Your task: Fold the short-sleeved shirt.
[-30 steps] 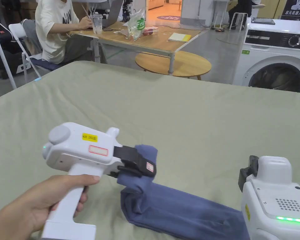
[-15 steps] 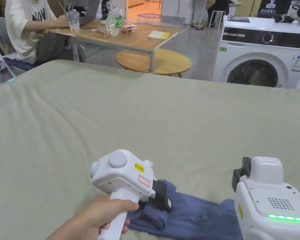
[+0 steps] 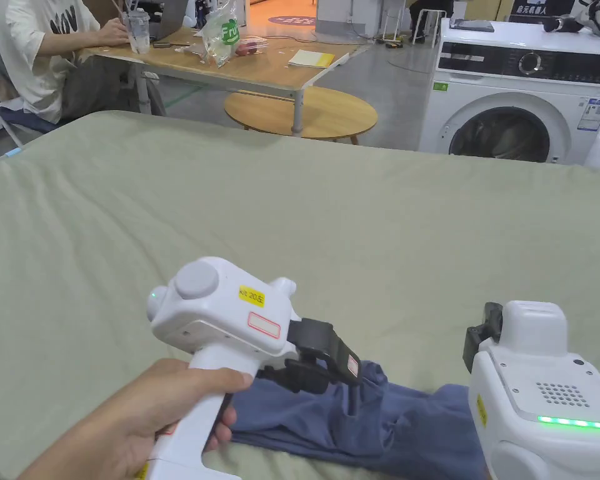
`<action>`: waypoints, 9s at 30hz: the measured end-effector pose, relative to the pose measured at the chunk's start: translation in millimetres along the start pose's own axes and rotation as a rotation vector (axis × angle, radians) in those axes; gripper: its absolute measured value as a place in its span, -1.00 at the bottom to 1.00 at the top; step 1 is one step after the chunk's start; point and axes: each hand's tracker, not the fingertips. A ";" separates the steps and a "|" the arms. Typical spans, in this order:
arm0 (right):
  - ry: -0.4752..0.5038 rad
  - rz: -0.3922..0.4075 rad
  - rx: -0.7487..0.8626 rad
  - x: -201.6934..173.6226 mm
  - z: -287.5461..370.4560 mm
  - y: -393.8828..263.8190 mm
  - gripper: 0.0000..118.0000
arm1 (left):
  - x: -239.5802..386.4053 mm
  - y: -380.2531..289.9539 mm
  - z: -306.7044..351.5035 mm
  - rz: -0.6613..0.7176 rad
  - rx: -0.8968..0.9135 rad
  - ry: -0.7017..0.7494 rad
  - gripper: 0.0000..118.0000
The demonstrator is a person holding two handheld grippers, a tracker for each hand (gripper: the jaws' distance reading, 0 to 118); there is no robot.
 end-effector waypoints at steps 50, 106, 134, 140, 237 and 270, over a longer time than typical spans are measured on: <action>0.013 -0.024 0.068 -2.5 10.2 8.7 -1.00 | -133.9 -20.1 53.1 0.110 0.153 -0.057 0.04; 0.031 0.001 0.046 0.2 15.7 10.6 -1.00 | 16.6 -13.7 80.0 -0.092 0.181 -0.034 -0.90; -0.047 -0.021 0.016 39.7 26.2 3.4 -1.00 | 61.8 -8.7 -84.1 -0.081 -0.023 -0.067 -0.08; -0.051 -0.028 0.022 42.1 28.4 5.5 -1.00 | 52.0 1.7 -66.5 -0.039 0.043 -0.140 -0.71; 0.122 0.010 -0.530 -2.4 -7.5 -74.7 -1.00 | -111.1 -22.4 -78.3 0.142 -0.014 -0.416 0.24; 0.045 -0.045 0.066 8.5 -3.0 13.6 -1.00 | -102.7 0.7 28.9 0.114 0.105 -0.297 -0.52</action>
